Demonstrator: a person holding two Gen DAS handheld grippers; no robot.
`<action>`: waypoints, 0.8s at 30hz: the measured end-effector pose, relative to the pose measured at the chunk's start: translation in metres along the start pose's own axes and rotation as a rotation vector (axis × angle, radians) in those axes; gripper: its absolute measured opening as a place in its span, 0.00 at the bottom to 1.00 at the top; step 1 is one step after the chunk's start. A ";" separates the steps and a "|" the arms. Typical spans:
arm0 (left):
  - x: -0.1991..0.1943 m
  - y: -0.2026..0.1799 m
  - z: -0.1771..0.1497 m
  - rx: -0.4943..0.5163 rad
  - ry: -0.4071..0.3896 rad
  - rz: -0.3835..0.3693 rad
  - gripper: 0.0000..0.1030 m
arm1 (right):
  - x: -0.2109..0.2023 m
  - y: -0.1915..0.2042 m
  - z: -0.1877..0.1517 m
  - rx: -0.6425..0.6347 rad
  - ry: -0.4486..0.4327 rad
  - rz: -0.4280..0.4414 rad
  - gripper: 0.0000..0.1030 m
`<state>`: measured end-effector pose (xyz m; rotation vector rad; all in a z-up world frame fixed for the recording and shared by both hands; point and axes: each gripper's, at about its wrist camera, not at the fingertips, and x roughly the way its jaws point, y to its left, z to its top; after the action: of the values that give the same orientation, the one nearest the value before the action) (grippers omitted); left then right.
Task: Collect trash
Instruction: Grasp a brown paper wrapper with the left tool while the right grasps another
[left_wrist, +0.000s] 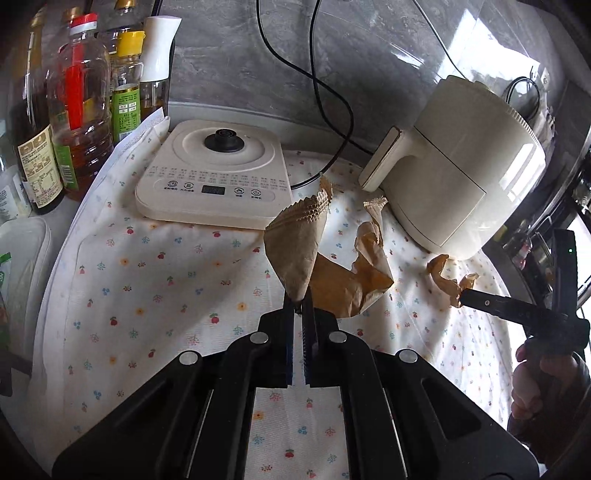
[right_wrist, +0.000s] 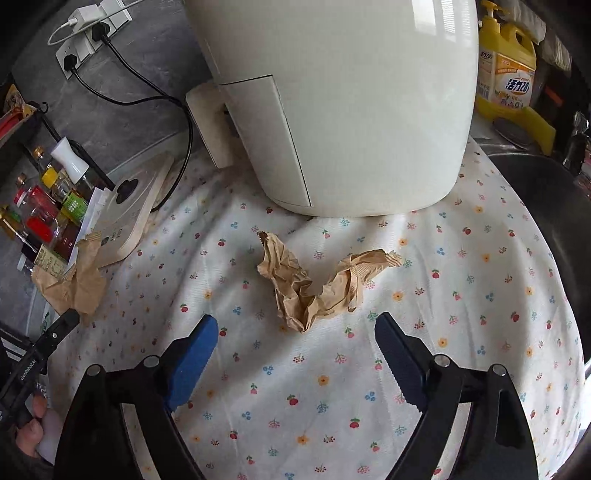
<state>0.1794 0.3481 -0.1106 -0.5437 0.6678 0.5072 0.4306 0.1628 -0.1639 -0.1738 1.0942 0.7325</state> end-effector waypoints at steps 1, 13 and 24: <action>-0.003 0.002 -0.001 -0.006 -0.003 0.006 0.04 | 0.005 0.000 0.001 0.003 0.009 -0.004 0.75; -0.009 0.007 0.004 0.050 0.011 -0.049 0.04 | -0.008 -0.003 -0.013 0.097 -0.027 -0.018 0.16; 0.018 -0.047 -0.001 0.272 0.100 -0.268 0.04 | -0.079 -0.029 -0.085 0.296 -0.129 -0.129 0.16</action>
<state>0.2191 0.3172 -0.1098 -0.3949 0.7333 0.1350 0.3652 0.0648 -0.1429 0.0548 1.0442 0.4537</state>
